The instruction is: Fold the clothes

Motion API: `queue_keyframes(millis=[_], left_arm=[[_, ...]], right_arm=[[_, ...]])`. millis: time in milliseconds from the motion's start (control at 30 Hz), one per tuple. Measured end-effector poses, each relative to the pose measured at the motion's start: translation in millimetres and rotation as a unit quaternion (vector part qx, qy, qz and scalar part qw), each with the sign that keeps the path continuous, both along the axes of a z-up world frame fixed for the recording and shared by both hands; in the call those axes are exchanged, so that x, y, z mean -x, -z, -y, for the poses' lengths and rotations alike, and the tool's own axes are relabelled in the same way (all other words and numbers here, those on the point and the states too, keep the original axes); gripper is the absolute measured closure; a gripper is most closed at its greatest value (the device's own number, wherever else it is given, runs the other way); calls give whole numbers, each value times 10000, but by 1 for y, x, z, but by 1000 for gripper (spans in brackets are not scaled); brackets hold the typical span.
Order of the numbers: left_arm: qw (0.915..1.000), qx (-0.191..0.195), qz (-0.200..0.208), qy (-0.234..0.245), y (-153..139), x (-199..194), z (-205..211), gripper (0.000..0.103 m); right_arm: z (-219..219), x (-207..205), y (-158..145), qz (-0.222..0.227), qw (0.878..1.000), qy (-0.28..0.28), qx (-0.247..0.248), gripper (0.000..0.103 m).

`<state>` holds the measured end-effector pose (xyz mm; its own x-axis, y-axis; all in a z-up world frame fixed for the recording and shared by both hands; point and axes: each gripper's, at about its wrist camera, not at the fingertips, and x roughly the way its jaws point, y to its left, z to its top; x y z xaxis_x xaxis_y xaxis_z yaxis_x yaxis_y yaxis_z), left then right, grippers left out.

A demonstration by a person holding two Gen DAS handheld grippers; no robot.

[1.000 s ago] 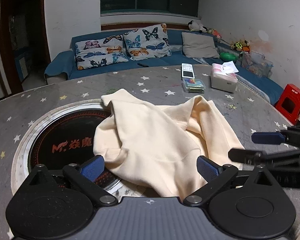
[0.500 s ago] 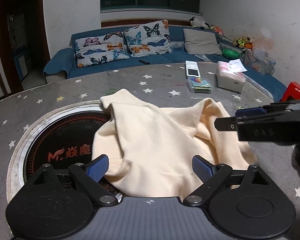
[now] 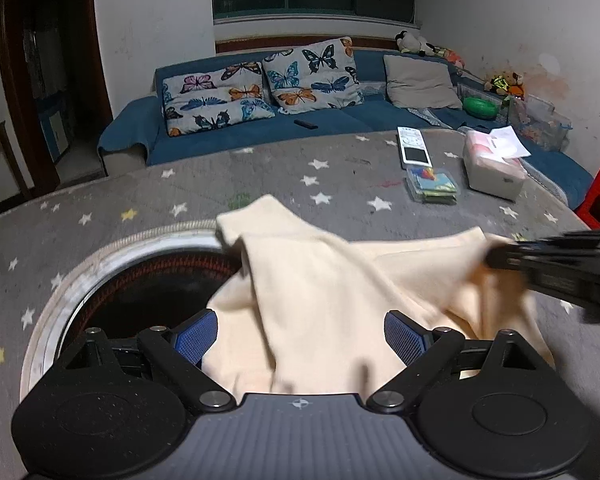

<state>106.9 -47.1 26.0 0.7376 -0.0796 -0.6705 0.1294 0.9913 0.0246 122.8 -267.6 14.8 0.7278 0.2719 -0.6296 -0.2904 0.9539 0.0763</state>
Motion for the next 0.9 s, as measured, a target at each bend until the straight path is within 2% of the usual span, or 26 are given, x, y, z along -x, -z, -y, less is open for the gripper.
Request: queue_keyframes(millis=[233,400,467,567,733,833,900], left_arm=[[9997,-141,189,65,-7,-42,14,11],[9997,-198,136,-40,3,-80,18,14],[9997,-179,88,-134,10,-96,17,16],[9992,-98,-160,-358,23,-120,12,19],[9968,-144,-515,-601,46,-146,8,27],[9967,42,-528,-607,51,-149,4,30],[9971,97,-489,-567,51,-149,2,39]], right_arm=[[55,33,-16,276,9963,808,-99,100],[100,71,-13,253,9870,1579,-176,100],[114,87,-4,103,9839,1774,-184,99],[128,103,8,-148,9808,1930,-232,94],[137,114,13,-205,9793,1996,-278,81],[137,114,11,-147,9806,1938,-242,78],[135,114,9,-107,9819,1877,-219,72]])
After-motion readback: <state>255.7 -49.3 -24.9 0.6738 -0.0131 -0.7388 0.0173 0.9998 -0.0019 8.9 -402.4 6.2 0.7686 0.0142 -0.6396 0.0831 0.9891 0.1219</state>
